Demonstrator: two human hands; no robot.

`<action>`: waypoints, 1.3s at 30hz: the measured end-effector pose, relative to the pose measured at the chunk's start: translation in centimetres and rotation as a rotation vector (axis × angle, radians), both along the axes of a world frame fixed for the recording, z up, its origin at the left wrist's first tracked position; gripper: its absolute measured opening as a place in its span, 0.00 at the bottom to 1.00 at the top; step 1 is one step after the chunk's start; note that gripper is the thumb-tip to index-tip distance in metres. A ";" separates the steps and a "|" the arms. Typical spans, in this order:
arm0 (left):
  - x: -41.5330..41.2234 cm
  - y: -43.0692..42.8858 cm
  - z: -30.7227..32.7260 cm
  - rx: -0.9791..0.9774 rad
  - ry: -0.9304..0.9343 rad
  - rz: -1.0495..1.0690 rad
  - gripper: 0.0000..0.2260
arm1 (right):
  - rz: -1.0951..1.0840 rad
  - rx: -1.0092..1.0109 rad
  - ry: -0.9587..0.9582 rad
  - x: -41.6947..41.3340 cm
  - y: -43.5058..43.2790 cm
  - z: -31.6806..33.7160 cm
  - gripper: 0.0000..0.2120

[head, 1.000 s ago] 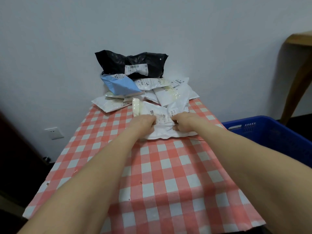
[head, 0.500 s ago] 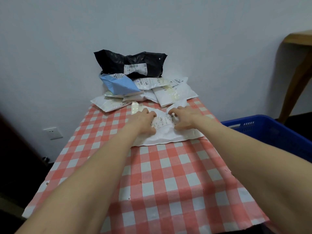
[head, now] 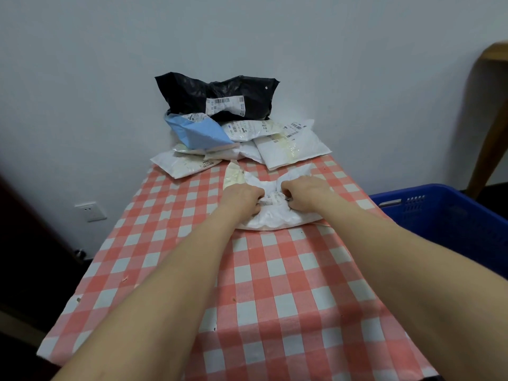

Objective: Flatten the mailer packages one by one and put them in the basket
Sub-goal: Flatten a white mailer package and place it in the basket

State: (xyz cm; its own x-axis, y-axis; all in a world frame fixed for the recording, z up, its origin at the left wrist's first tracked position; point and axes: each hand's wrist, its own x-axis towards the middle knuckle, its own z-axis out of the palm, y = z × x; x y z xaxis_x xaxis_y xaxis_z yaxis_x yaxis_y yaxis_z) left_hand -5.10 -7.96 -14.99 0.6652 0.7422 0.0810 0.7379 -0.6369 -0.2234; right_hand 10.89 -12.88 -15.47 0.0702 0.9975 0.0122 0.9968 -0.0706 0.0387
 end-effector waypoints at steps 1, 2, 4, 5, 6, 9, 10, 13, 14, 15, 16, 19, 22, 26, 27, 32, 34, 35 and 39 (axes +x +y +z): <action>0.0 0.0 0.0 0.001 0.002 -0.003 0.02 | -0.003 0.009 0.000 -0.1 0.0 -0.2 0.08; -0.1 0.1 0.0 -0.008 0.002 -0.005 0.03 | -0.010 0.005 0.010 -0.1 0.0 -0.1 0.09; -0.3 0.1 0.4 -0.061 -0.014 -0.001 0.05 | -0.038 -0.052 0.088 0.0 0.0 0.2 0.10; -0.4 0.2 0.8 -0.102 -0.035 0.016 0.08 | -0.065 -0.070 0.147 0.1 0.1 0.5 0.10; -0.4 0.3 1.3 -0.142 -0.070 0.041 0.10 | -0.094 -0.049 0.211 0.3 0.1 0.9 0.10; -0.1 0.9 2.8 -0.086 -0.251 0.074 0.11 | -0.129 0.236 0.299 0.6 -0.1 2.3 0.14; 0.1 1.1 3.2 -0.017 -0.283 0.067 0.11 | -0.111 0.305 0.278 0.5 -0.1 2.7 0.16; 0.9 1.7 3.3 -0.004 -0.184 0.074 0.16 | -0.052 0.215 0.202 0.4 0.7 3.0 0.22; 1.1 1.8 3.2 -0.049 -0.125 0.110 0.19 | -0.049 0.131 0.180 0.3 1.1 2.9 0.23; 1.2 1.9 3.0 -0.093 -0.077 0.151 0.21 | -0.055 0.053 0.165 0.2 1.4 2.7 0.24; 1.3 2.1 2.7 -0.129 -0.045 0.181 0.21 | -0.069 -0.004 0.155 0.3 1.6 2.5 0.25; 1.4 2.6 1.9 -0.163 0.029 0.200 0.18 | -0.100 -0.048 0.124 0.6 2.1 2.0 0.22; 1.7 2.6 1.6 -0.189 0.060 0.203 0.16 | -0.113 -0.048 0.093 0.7 2.8 1.3 0.18; 2.0 2.7 1.5 -0.169 0.068 0.221 0.14 | -0.150 -0.048 0.071 0.7 3.3 0.5 0.15; 2.1 2.9 1.4 -0.158 0.068 0.222 0.13 | -0.153 -0.040 0.066 0.8 3.5 0.3 0.14; 2.1 2.6 0.4 -0.035 0.054 0.181 0.11 | -0.172 -0.002 0.080 1.0 3.5 -0.5 0.12; 2.1 2.5 0.2 -0.018 0.046 0.172 0.11 | -0.175 -0.011 0.116 1.0 3.3 -0.3 0.13; 2.0 2.5 0.2 -0.028 0.038 0.167 0.10 | -0.175 -0.029 0.138 1.0 3.2 -0.1 0.13; 1.4 3.4 1.7 -0.099 -0.086 0.135 0.11 | -0.198 0.022 0.170 1.1 3.4 1.5 0.13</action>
